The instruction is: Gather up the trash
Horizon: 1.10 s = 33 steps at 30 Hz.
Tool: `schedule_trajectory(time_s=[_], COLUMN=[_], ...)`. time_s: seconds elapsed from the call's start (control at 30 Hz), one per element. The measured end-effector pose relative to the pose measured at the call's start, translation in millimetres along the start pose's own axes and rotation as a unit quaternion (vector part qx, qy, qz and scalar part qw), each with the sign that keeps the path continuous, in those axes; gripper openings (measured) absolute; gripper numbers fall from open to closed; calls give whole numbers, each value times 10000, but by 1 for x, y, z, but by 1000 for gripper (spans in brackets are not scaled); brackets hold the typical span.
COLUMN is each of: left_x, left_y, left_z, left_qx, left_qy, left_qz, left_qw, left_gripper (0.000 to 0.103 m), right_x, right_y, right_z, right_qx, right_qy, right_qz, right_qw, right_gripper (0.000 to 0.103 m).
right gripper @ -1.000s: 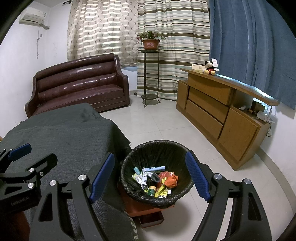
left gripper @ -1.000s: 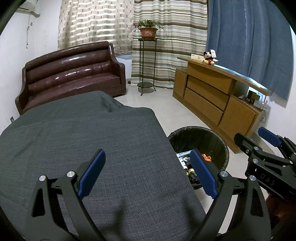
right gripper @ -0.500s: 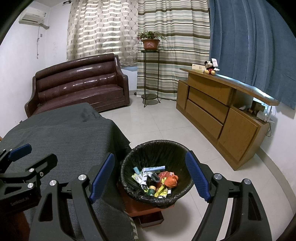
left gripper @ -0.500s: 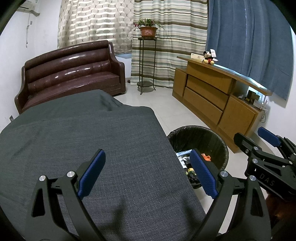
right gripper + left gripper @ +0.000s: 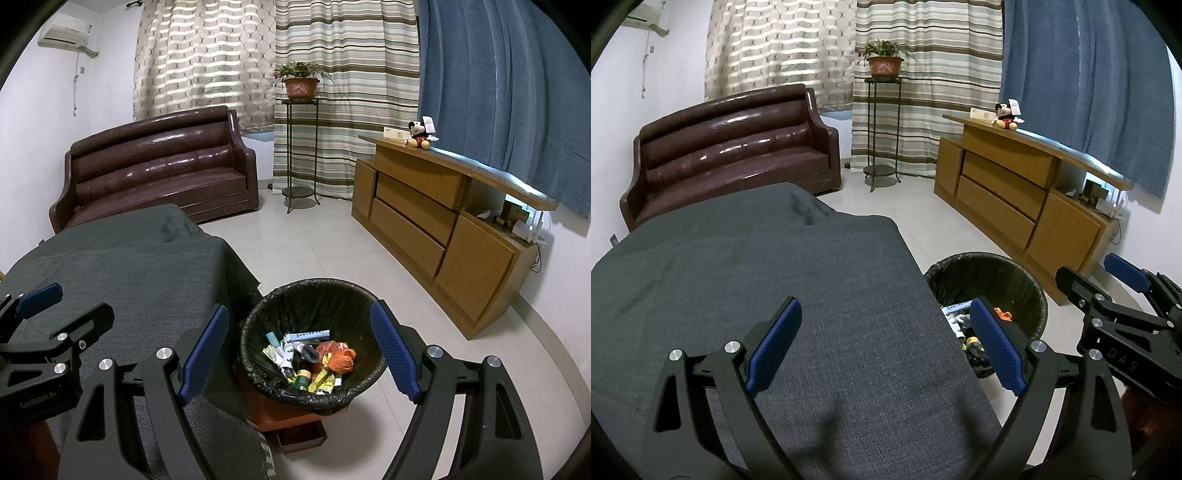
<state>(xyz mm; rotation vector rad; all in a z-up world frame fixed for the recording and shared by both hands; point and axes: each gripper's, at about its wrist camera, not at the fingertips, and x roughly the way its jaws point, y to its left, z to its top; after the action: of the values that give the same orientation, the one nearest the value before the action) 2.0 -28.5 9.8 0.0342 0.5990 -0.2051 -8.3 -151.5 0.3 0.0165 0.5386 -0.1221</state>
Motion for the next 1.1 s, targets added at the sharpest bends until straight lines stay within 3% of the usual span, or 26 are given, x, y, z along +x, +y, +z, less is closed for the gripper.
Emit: schedule_trajectory(time_s=[0.4,1.1], left_x=[-3,6], left_y=[-3,3], left_z=[1,-3], left_qx=[36,169], left_qy=[-46,-19], left_qz=[118,-95], left_qw=[9999,9998], left_gripper=[94,94], right_x=[0,0], right_y=[0,2], right_z=[0,-2], right_qx=[-4,-16], right_qy=[1,29], right_qz=[-1,1], right_qw=[10000,10000], right_gripper=[77,77])
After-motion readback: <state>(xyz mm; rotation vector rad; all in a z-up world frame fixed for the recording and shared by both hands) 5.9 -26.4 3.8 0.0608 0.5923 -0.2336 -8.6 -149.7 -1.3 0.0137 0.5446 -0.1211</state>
